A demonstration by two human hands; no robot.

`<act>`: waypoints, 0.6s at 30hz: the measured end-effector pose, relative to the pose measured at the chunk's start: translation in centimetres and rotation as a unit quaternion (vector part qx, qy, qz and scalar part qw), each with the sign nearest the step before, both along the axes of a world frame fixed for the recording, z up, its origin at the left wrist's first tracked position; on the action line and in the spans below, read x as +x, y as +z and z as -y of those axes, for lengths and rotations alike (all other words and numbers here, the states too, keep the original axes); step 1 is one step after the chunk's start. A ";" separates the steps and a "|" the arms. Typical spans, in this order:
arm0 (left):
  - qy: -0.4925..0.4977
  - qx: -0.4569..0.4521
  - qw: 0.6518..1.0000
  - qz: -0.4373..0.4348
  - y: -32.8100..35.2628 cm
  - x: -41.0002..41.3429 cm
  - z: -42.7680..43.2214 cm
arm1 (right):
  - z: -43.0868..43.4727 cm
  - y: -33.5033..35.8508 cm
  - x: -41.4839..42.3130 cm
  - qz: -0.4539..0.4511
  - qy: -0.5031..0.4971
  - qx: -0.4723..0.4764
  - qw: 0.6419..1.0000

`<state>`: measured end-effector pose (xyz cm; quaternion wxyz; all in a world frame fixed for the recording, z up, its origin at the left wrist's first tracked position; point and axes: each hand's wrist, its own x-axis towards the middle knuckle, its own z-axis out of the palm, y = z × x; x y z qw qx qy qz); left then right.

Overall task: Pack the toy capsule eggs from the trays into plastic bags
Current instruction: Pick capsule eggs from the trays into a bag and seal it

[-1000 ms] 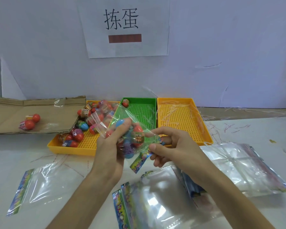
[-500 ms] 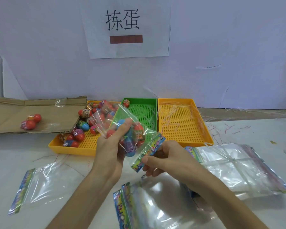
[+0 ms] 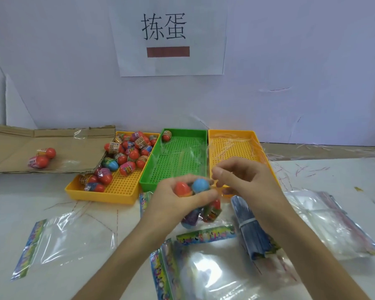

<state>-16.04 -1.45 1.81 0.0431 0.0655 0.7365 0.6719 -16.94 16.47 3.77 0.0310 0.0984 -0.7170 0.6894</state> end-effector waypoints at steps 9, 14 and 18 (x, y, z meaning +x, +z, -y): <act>0.045 0.179 0.981 -0.061 0.7 -0.4 0.6 | -0.1 0.2 0.0 -0.041 -0.087 -0.067 0.993; 0.111 0.218 0.960 -0.139 0.6 -0.6 0.9 | -0.1 0.3 0.1 -0.098 -0.095 -0.048 0.989; 0.088 0.207 0.966 -0.131 0.5 -0.8 0.8 | -0.1 0.1 0.0 -0.103 -0.097 -0.047 0.989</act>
